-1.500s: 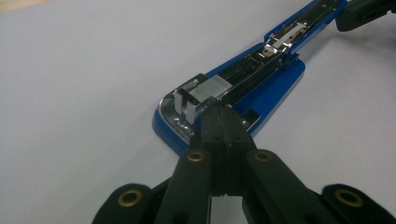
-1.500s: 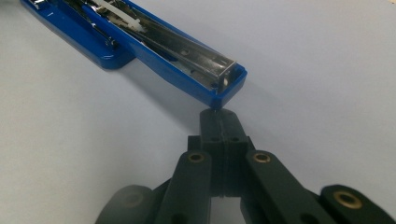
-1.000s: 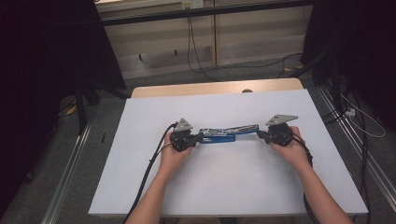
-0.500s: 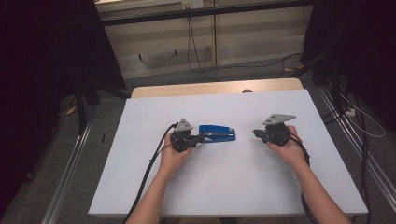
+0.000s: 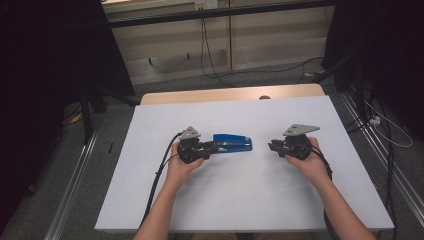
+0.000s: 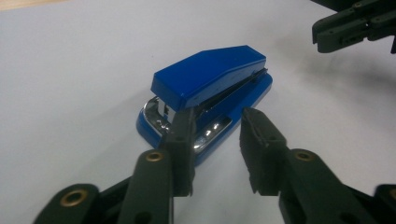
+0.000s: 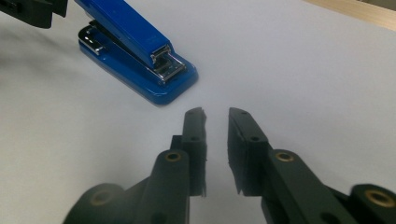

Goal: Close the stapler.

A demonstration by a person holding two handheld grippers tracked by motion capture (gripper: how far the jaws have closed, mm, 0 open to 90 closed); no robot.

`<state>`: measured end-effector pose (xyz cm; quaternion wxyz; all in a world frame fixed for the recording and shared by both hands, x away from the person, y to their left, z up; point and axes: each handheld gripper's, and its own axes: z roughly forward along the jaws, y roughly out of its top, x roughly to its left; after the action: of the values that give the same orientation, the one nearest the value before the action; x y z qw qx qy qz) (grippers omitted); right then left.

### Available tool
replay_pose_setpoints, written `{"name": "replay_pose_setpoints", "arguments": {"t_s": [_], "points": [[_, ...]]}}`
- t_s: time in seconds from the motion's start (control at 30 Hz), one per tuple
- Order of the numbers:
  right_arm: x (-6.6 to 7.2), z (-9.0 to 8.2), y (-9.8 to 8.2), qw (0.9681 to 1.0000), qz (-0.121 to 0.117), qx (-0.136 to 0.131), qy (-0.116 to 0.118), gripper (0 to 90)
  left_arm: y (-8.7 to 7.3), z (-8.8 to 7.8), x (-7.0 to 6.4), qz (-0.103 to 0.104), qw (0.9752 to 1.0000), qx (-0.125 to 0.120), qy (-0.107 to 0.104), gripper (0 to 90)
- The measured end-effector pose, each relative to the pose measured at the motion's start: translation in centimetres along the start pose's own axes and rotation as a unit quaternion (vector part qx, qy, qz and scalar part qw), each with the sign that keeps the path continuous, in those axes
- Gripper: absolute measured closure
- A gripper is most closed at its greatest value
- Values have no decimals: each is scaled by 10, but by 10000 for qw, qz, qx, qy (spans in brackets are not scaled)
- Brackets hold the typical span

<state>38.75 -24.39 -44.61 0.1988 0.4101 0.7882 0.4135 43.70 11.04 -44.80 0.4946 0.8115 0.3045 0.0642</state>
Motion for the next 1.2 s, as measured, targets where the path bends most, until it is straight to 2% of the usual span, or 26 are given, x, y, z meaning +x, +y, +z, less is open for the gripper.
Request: {"name": "replay_pose_setpoints", "arguments": {"t_s": [0.07,0.17,0.27,0.4,0.5,0.53,0.57,0.73,0.9,0.93,1.0,1.2], "points": [[1,-4,-1,10000,64,-48,-22,670,1,-5,0,22,10000,36,23,563],[3,-10,-5,9998,179,-94,84,596,1,-12,-1,43,10000,18,73,490],[6,-16,-7,9997,190,-115,30,534,0,-18,-2,85,9999,36,138,424],[8,-25,-11,9994,275,-210,19,465,-2,-28,-6,176,9996,47,217,355],[11,-30,-15,9995,236,-224,6,424,-4,-36,-7,219,9993,-5,302,313],[12,-32,-17,9995,227,-227,8,408,-5,-39,-7,177,9994,-10,280,311],[13,-34,-18,9995,215,-236,25,399,-5,-40,-7,144,9994,-41,309,306],[17,-43,-24,9991,294,-301,23,357,-10,-47,-8,259,9988,92,401,254],[21,-49,-30,9991,274,-312,12,334,-13,-56,-8,267,9986,3,452,217],[21,-50,-31,9991,268,-312,28,329,-14,-58,-8,319,9984,46,461,211],[22,-52,-33,9991,288,-323,12,317,-16,-62,-9,242,9985,30,494,187],[25,-57,-36,9990,292,-327,31,285,-22,-71,-6,192,9982,68,571,142]]}}
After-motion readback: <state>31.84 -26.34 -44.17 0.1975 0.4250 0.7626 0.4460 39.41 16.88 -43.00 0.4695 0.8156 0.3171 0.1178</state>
